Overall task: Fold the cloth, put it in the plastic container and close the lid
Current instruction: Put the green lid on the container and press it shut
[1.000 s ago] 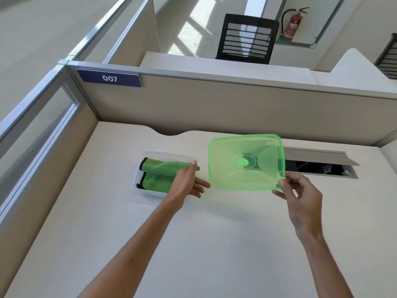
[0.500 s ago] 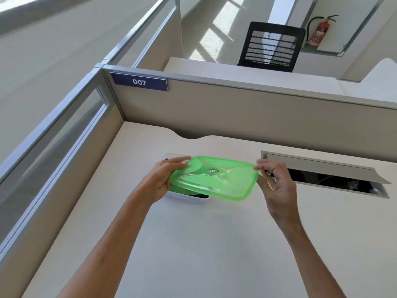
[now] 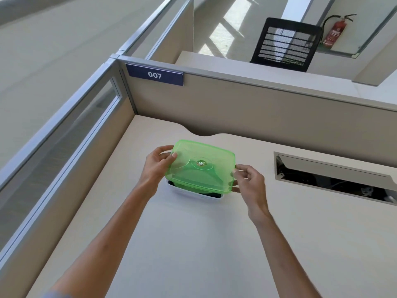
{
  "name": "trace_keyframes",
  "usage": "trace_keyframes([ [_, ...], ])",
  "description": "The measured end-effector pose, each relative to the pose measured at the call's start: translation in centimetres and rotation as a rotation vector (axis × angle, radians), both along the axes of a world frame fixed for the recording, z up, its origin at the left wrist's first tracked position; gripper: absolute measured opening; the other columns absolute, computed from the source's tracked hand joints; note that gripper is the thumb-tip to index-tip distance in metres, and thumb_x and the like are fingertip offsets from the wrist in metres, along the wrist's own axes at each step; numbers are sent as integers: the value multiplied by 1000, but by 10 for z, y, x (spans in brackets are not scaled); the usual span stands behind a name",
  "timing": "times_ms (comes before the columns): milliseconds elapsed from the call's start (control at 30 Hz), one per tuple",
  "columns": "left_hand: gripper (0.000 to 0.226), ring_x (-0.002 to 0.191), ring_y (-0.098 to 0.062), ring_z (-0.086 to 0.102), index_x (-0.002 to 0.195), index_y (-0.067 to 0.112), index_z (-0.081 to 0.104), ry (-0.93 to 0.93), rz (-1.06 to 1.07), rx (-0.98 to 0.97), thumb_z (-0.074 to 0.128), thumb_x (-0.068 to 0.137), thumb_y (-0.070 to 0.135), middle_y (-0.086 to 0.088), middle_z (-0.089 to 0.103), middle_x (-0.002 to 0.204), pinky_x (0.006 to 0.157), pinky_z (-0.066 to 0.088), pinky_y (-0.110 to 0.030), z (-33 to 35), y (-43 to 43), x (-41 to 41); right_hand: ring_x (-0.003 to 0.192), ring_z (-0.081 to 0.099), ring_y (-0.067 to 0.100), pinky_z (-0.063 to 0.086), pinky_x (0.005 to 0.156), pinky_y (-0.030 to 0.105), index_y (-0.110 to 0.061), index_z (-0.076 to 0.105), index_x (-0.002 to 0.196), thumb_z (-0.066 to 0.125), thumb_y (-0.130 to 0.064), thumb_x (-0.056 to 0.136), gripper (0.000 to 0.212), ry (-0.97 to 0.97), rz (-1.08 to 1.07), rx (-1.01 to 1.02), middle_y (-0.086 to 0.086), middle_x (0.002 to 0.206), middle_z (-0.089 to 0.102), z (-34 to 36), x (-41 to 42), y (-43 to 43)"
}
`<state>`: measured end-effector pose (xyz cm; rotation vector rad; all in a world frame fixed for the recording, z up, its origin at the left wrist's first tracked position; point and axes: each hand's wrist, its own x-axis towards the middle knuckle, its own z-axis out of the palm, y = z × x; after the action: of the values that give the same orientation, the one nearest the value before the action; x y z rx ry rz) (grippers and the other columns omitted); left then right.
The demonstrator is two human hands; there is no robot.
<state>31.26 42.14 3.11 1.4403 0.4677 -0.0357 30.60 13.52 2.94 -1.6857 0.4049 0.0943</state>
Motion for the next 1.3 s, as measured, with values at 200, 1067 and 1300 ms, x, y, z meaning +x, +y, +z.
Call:
trace_keyframes([
  [200, 40, 124, -28, 74, 145, 13, 71, -25, -28, 414, 74, 106, 21, -9, 77, 137, 106, 64, -52, -12, -1, -1, 90, 81, 38, 69, 62, 41, -11, 74, 115, 78, -17, 100, 17, 20, -15, -235, 9, 98, 78, -15, 3, 13],
  [1067, 67, 89, -28, 80, 142, 13, 62, 310, -288, 595, 55, 106, 69, -13, 77, 110, 69, 68, -40, -38, 15, -8, 66, 79, 32, 71, 69, 53, -8, 72, 101, 78, -32, 102, 25, 225, 48, -307, 15, 98, 78, -31, 8, 12],
  [1300, 52, 83, -29, 78, 157, 12, 60, 234, -318, 487, 52, 117, 44, -18, 74, 131, 79, 71, -45, -35, 20, -12, 63, 79, 30, 71, 72, 52, -8, 75, 96, 76, -26, 104, 21, 203, 78, -311, 15, 95, 81, -33, 6, 9],
])
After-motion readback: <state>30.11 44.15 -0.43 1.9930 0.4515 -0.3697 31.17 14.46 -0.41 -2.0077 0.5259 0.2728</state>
